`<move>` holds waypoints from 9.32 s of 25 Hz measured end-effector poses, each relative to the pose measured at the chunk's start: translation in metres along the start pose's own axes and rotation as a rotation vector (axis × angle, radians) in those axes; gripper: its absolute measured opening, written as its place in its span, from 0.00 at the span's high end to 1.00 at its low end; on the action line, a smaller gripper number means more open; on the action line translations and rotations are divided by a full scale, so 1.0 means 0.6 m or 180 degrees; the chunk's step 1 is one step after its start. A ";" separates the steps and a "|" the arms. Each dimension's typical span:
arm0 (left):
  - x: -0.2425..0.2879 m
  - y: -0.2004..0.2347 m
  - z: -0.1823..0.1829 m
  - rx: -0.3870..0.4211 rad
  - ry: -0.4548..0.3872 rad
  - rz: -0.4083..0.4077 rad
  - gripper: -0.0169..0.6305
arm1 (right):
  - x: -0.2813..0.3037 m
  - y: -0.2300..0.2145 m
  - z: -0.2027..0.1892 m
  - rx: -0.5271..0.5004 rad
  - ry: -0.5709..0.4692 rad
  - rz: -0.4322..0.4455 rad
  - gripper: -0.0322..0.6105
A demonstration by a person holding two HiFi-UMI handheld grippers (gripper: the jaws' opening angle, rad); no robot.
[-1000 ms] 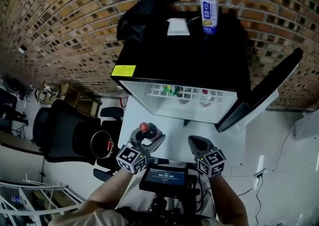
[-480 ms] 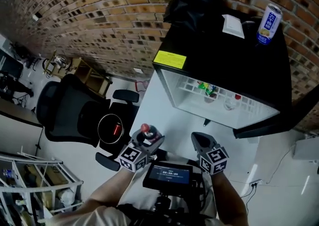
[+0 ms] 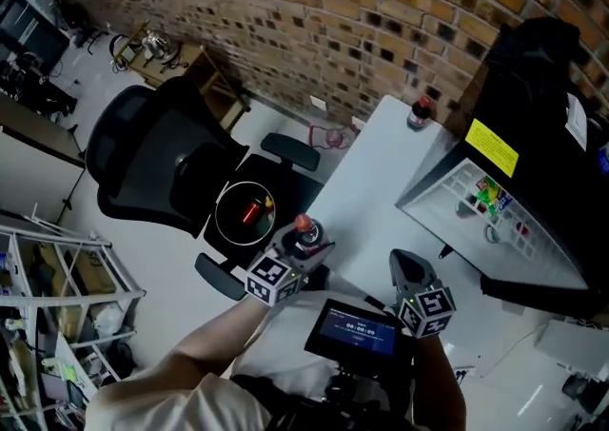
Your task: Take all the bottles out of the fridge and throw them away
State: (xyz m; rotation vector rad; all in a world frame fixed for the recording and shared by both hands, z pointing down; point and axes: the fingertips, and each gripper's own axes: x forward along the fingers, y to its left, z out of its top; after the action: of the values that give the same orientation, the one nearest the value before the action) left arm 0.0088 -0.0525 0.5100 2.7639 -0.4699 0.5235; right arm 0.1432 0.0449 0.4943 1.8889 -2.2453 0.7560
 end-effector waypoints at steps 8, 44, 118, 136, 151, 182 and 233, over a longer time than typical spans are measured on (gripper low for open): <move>-0.078 0.152 -0.082 -0.0528 0.0078 0.0473 0.49 | 0.136 0.089 0.017 -0.0105 0.0299 0.0362 0.95; -0.047 0.540 -0.495 -0.1717 0.2279 0.1395 0.49 | 0.407 0.266 -0.042 0.0013 0.1022 0.1056 0.95; 0.089 -0.141 0.147 0.0367 -0.0124 -0.0991 0.97 | -0.074 -0.031 0.096 0.0157 -0.0824 -0.0471 0.95; 0.185 -0.415 0.180 0.0611 -0.0064 -0.1828 0.97 | -0.311 -0.149 0.039 0.0417 -0.1185 -0.1281 0.95; 0.194 -0.510 0.151 0.0623 -0.0043 -0.1902 0.97 | -0.382 -0.161 0.008 0.0450 -0.1217 -0.1264 0.95; 0.231 -0.474 0.123 0.0746 0.0165 -0.1655 0.97 | -0.383 -0.157 -0.001 0.0545 -0.1292 -0.1282 0.95; 0.640 -0.545 0.027 0.1325 0.0708 -0.0843 0.49 | -0.518 -0.205 -0.116 0.1151 -0.1310 -0.2016 0.95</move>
State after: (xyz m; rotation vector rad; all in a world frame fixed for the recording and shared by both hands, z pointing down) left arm 0.4716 0.1378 0.5762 3.0324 0.0684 0.9368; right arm 0.3121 0.3407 0.4693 2.9355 -1.5506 0.7408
